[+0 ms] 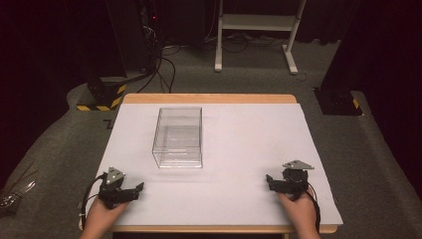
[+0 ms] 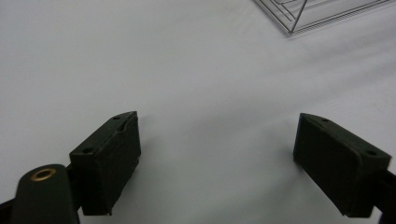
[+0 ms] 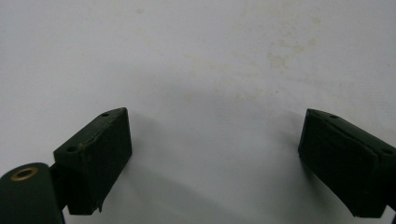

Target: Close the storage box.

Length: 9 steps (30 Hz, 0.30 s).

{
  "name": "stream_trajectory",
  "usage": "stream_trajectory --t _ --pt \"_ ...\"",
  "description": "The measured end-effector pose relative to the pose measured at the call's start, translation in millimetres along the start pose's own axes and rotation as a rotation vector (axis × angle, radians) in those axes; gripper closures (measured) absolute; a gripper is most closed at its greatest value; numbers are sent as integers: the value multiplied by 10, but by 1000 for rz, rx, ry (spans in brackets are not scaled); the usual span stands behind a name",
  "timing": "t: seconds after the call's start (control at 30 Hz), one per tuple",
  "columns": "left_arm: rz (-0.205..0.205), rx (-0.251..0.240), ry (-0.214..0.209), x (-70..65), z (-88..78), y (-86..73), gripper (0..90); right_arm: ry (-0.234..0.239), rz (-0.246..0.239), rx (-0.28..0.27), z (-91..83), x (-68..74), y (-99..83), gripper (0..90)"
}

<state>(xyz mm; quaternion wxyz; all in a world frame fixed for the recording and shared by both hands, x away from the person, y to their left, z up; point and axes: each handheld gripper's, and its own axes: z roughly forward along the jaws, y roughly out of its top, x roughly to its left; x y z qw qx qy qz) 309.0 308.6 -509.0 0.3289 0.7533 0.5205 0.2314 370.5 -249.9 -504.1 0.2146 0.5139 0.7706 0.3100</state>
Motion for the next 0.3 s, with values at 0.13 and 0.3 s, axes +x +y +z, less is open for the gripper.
stream_trajectory --t 0.13,0.3 --pt "-7 -1 -4 4 -1 -1 152 0 0 0 0 1 0 94" --pt "-10 -2 -7 6 0 -1 152 1 2 -2 -1 -1 -1 95"
